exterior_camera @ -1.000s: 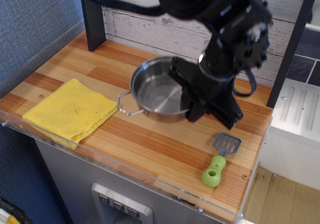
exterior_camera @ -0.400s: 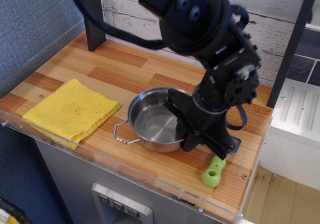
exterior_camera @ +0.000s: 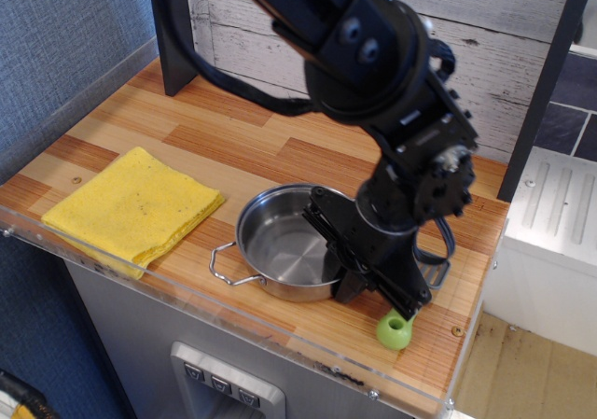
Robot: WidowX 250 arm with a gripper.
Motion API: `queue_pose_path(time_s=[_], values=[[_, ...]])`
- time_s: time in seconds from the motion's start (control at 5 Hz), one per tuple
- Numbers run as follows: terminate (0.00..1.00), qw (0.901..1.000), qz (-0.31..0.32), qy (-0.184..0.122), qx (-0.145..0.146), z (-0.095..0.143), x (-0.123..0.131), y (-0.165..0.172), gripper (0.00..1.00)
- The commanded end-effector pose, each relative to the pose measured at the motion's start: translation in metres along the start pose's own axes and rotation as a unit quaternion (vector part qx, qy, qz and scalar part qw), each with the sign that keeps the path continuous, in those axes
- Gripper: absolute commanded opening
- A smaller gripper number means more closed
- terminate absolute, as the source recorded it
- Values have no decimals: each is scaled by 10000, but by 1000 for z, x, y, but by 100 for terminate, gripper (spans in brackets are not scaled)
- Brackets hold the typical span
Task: Place the pot between the yellow towel and green spatula
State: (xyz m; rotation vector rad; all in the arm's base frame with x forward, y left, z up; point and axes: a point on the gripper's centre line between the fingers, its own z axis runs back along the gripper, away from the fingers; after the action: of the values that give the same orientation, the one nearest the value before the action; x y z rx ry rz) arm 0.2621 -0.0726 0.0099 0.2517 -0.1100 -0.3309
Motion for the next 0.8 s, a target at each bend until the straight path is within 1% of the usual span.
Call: queue_pose_path(time_s=[0.0, 0.2, 0.4, 0.6], values=[[0, 9991, 230, -306, 192, 22, 6, 5, 100], [0, 9990, 216, -337, 221, 28, 7, 5, 100], [0, 9982, 181, -547, 186, 45, 11, 8, 100], [0, 9962, 150, -840, 154, 71, 14, 13, 100]])
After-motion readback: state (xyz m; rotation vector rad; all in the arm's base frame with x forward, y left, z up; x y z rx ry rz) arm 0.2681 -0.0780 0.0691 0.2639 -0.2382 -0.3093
